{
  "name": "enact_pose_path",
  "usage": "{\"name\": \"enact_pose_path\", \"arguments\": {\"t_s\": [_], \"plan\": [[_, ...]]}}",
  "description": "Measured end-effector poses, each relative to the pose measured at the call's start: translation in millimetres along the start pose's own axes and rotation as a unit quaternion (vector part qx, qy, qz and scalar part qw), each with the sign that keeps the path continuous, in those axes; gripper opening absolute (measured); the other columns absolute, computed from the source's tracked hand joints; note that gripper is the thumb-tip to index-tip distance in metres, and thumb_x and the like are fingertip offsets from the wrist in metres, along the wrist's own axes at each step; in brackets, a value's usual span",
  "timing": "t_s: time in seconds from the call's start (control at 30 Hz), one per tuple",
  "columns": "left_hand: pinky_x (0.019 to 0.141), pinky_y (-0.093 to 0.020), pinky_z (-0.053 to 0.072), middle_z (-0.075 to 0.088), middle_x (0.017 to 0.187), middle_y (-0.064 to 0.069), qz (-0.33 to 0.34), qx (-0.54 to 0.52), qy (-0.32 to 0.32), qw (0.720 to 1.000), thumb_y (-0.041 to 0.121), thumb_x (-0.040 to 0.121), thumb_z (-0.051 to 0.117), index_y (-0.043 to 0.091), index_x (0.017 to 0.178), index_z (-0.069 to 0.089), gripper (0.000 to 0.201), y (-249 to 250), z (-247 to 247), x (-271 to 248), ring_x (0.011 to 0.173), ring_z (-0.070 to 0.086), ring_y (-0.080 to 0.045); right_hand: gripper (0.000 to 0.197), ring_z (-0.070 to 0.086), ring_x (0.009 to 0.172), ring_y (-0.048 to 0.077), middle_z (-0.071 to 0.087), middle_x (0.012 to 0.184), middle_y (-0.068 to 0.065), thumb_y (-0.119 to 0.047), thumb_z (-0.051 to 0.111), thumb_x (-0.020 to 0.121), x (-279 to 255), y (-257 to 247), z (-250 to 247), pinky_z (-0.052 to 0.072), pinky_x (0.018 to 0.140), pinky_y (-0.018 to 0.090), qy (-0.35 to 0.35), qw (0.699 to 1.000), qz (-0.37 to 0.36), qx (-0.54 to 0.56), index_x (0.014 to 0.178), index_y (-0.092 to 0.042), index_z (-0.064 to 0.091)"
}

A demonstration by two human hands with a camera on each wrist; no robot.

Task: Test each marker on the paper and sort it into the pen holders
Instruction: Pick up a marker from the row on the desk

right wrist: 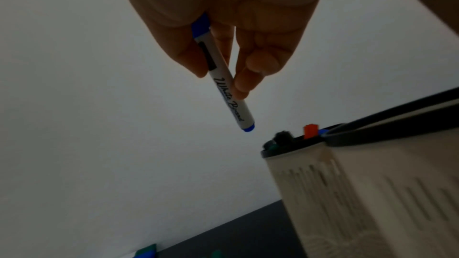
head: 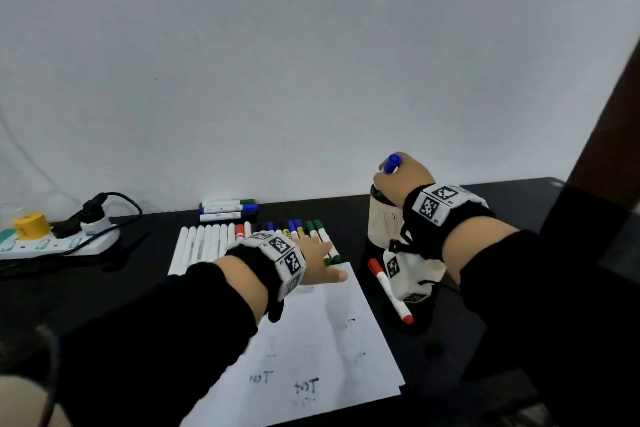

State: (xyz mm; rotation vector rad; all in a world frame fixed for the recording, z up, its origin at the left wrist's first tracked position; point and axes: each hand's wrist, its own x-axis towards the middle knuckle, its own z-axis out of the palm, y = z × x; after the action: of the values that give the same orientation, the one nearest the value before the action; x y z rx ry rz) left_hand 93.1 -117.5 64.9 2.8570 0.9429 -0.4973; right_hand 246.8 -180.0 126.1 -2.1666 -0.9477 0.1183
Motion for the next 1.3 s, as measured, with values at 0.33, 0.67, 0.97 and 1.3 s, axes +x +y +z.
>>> {"name": "enact_pose_path", "arguments": {"t_s": [0.33,0.67,0.97,1.3], "plan": [[0.117,-0.045,0.001,-0.026,0.153,-0.011,0.042,0.083,-0.064,0.994,0.07,0.08,0.046,0.012,0.147,-0.018,0.109,15.4,47.2,48.3,0.143,-0.017,-0.027,0.026,0.062,0.091,0.029,0.066,0.106,0.013,-0.017,0.045,0.091,35.9,39.9,-7.1,0.049,0.081,0.034,-0.006,0.999,0.045,-0.009,0.115,-0.01,0.054],[0.118,-0.04,-0.004,-0.032,0.151,-0.009,0.094,0.117,-0.1,0.984,0.071,0.082,0.041,0.011,0.146,-0.02,0.107,16.2,56.8,61.8,0.141,-0.024,-0.024,0.013,0.048,0.071,0.022,0.048,0.07,0.002,-0.023,0.049,0.091,58.2,46.6,10.7,0.036,0.061,0.027,-0.063,0.99,0.046,-0.114,0.084,-0.013,0.05],[0.116,-0.037,-0.002,-0.028,0.152,-0.006,0.12,0.102,-0.12,0.98,0.068,0.084,0.039,0.01,0.144,-0.023,0.105,14.4,61.0,60.6,0.143,-0.018,-0.021,0.016,0.05,0.074,0.024,0.055,0.086,0.007,-0.025,0.044,0.093,66.3,46.3,16.9,0.034,0.058,0.028,-0.026,0.994,0.067,-0.08,0.093,-0.01,0.05],[0.116,-0.039,-0.002,-0.027,0.153,-0.005,0.122,0.086,-0.12,0.982,0.068,0.083,0.043,0.01,0.144,-0.023,0.107,14.7,61.0,60.8,0.143,-0.017,-0.021,0.029,0.047,0.059,0.018,0.052,0.072,0.005,-0.035,0.049,0.091,68.6,46.7,23.7,0.039,0.068,0.031,-0.068,0.982,0.087,-0.15,0.074,-0.012,0.046]]}}
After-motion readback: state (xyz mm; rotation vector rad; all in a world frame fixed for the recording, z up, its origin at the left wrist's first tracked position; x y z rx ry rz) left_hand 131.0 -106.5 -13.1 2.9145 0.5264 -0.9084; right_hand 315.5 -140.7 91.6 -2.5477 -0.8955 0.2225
